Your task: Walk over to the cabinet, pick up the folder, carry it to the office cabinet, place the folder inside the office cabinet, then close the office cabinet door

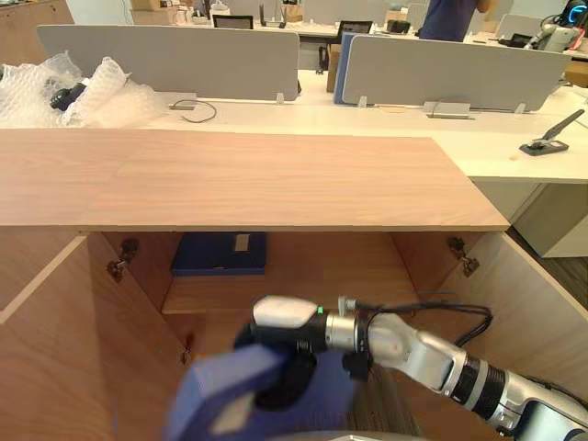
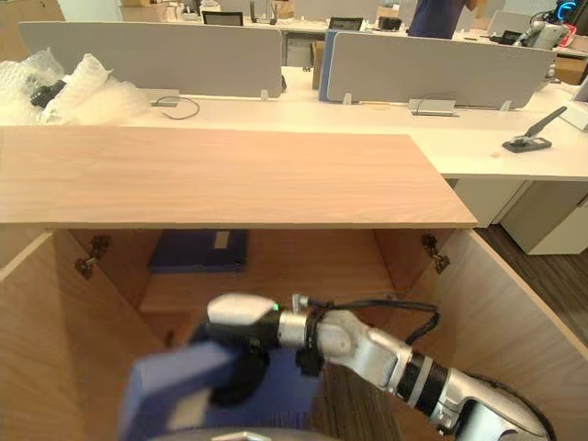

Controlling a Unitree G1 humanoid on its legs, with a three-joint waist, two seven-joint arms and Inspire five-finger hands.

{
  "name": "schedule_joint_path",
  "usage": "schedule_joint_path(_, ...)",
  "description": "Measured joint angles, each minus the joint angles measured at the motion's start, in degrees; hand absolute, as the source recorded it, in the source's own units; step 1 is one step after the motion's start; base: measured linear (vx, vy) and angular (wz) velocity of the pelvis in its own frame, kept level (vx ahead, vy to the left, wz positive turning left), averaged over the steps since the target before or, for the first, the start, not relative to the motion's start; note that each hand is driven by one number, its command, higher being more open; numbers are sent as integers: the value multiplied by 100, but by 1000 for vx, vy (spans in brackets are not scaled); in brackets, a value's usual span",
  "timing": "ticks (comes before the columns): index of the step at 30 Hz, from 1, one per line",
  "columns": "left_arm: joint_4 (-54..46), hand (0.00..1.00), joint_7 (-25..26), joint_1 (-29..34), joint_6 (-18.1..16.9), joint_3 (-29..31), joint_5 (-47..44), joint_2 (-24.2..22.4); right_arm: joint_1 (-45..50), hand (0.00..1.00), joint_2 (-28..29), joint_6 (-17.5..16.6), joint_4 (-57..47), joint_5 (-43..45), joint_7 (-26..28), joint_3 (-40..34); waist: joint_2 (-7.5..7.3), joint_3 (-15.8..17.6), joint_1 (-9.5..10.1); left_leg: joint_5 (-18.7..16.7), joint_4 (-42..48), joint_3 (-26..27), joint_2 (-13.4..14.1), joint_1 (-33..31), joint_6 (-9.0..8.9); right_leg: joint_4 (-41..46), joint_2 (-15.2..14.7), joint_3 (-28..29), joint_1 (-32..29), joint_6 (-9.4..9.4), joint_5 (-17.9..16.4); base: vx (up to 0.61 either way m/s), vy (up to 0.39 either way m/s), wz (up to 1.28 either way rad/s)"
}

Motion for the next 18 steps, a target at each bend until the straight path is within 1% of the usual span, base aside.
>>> schedule_joint_path(1, 50, 100, -2, -18, 17, 110, 4, -40, -106, 0, -40, -3, 242, -54, 17, 20, 10, 7, -12, 0, 3, 9, -2, -1, 0, -1, -2, 11, -5, 6, 6, 0, 0, 0)
schedule_joint_path(2, 59, 100, 3, -42, 19, 110, 23, -41, -153, 0, -54, -10, 362, -167, 36, 32, 22, 16, -7, 0, 6, 10, -5, 0, 0, -3, -2, 10, -3, 11, 10, 0, 0, 0)
schedule_joint_path(3, 151, 100, 5, -114, 32, 107, 150, -42, -238, 0, -48, -21, 706, -401, 86, 92, 38, 27, 7, 1, 10, 8, -5, 2, 0, -5, 0, 8, 0, 13, 12, 0, 0, 0)
schedule_joint_path(4, 169, 100, 28, -158, 61, 113, 214, -46, -250, 0, -32, -24, 917, -437, 86, 103, 39, 39, 19, 1, 10, 5, -4, 0, 0, -6, 0, 6, -2, 14, 12, 0, 0, 0)
schedule_joint_path(6, 306, 100, 186, -270, 136, 171, 369, -106, -246, 0, 117, -30, 1538, -441, 35, 78, 72, 130, 28, 7, 8, 9, -4, -21, -3, -8, 0, 6, -22, 18, 20, 0, 0, 0)
schedule_joint_path(8, 372, 100, 427, -384, 220, 547, 597, -251, -159, 0, 356, -31, 2052, -456, 20, -131, 103, 275, 23, 9, 7, 9, -6, -27, -2, -13, -1, 1, -26, 21, 24, 0, 0, 0)
schedule_joint_path(9, 372, 100, 519, -415, 234, 630, 691, -282, -78, 0, 509, -15, 2299, -521, 26, -317, 147, 345, 32, 9, 5, 5, -6, -44, -1, -19, -1, -7, -37, 22, 24, 0, 0, 5)
schedule_joint_path(10, 370, 100, 622, -457, 254, 800, 746, -334, 102, 0, 766, 83, 2619, -611, -4, -660, 165, 381, 49, 13, 7, -21, -10, -108, 3, -22, -4, -29, -80, 24, 26, 5, 3, 8)
schedule_joint_path(11, 368, 100, 683, -468, 254, 849, 750, -354, 175, 0, 922, 208, 2824, -665, -45, -850, 190, 405, 54, 17, 7, -39, -14, -133, 5, -29, -8, -48, -93, 27, 27, 23, 9, 15)
schedule_joint_path(13, 345, 100, 848, -506, 246, 1095, 753, -482, 364, 0, 1418, 666, 3760, -493, -307, -1819, 317, 543, 141, 23, 5, -113, -39, -185, 14, -45, -35, -141, -98, 39, 34, 39, 22, 19)
schedule_joint_path(14, 322, 100, 898, -506, 245, 1231, 753, -534, 374, 0, 1521, 804, 4025, -324, -401, -2190, 358, 598, 171, 27, 5, -152, -48, -209, 20, -48, -45, -176, -101, 43, 35, 29, 25, 21)
schedule_joint_path(15, 302, 100, 974, -506, 245, 1333, 750, -565, 371, 0, 1657, 938, 4243, -45, -527, -2581, 386, 666, 189, 33, 5, -198, -54, -238, 28, -48, -51, -216, -107, 45, 36, 16, 23, 25)
schedule_joint_path(16, 270, 100, 1087, -506, 252, 1509, 729, -595, 362, 0, 1786, 1064, 4481, 515, -825, -3031, 402, 743, 200, 49, 8, -255, -55, -305, 28, -47, -54, -285, -142, 45, 37, 4, 14, 22)
schedule_joint_path(17, 260, 100, 1147, -503, 256, 1564, 718, -596, 356, 0, 1842, 1117, 4553, 823, -985, -3216, 399, 757, 216, 65, 8, -269, -55, -362, 33, -40, -54, -298, -194, 46, 37, 8, 13, 17)
schedule_joint_path(18, 244, 100, 1234, -506, 270, 1750, 654, -613, 279, 0, 1986, 1195, 4672, 1364, -1262, -3583, 407, 847, 225, 85, 8, -281, -55, -428, 32, -32, -55, -309, -257, 47, 38, 2, 9, 6)
